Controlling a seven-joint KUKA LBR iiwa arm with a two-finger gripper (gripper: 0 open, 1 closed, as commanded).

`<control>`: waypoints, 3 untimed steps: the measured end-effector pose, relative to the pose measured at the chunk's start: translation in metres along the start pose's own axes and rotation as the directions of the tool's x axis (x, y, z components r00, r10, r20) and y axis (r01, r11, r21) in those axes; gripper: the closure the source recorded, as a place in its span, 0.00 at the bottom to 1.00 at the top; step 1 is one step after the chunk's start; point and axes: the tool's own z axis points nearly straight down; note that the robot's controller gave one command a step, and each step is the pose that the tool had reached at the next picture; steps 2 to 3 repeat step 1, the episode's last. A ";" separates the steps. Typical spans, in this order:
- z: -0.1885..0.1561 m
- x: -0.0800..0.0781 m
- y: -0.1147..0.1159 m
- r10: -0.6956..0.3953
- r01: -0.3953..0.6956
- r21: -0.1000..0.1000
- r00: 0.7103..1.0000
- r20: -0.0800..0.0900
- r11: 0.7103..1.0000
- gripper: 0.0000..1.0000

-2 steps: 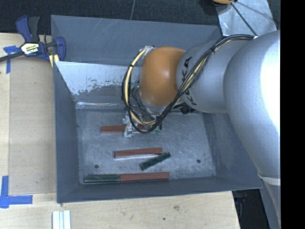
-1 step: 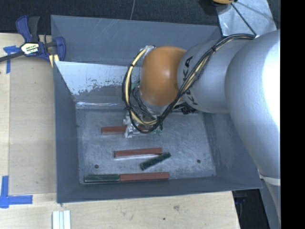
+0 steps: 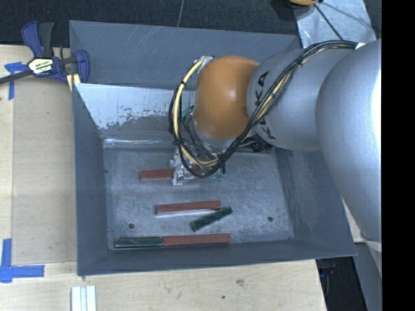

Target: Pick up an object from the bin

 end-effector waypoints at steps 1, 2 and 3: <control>-0.022 -0.002 0.000 0.000 0.000 -0.001 1.000 0.006 1.000 1.00; -0.022 -0.002 0.000 0.000 0.000 -0.001 1.000 0.006 1.000 1.00; -0.022 -0.002 0.000 0.000 0.000 -0.001 1.000 0.006 1.000 1.00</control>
Offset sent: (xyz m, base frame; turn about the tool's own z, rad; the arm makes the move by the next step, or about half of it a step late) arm 0.0001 -0.0001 0.0031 0.0000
